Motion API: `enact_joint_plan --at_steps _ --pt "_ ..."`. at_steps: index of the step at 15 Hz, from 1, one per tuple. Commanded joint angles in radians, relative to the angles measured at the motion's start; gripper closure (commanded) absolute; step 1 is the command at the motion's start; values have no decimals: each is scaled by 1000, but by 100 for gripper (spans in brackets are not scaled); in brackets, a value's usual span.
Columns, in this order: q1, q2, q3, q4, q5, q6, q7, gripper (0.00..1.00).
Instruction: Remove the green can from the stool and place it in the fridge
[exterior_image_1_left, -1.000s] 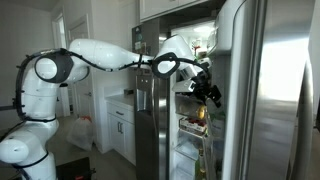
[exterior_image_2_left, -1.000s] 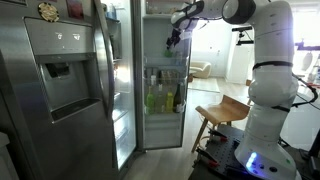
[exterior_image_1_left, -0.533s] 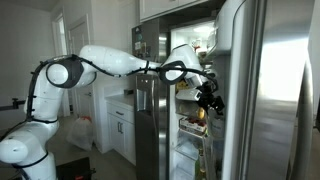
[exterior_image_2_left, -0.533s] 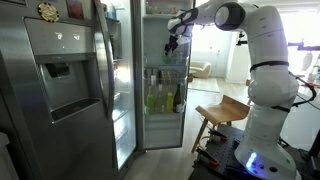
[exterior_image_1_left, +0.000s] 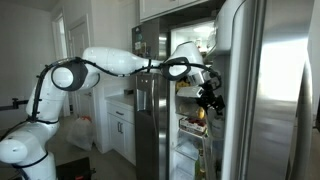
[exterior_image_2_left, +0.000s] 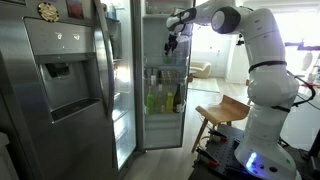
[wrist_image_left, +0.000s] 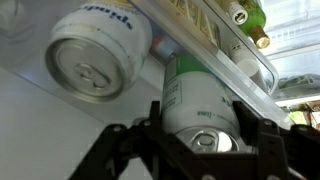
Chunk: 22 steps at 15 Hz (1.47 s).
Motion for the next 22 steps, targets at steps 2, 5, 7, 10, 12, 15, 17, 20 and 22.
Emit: enact_joint_plan --at_steps 2,5,7,10,12,15,17,20,22 --pt "-28 63 14 154 -18 -160 30 53" --pt "-37 97 16 214 -19 -220 39 53" --pt "-42 116 18 248 -19 -249 42 53" --pt "-49 143 23 297 -17 -282 44 0" --pt "-38 147 4 315 0 -284 38 0" --pt "-40 142 5 337 6 -294 35 0" --pt "-43 137 5 349 10 -312 36 0" --pt "-49 126 10 359 22 -365 26 0" --pt "-46 111 10 344 21 -381 19 0"
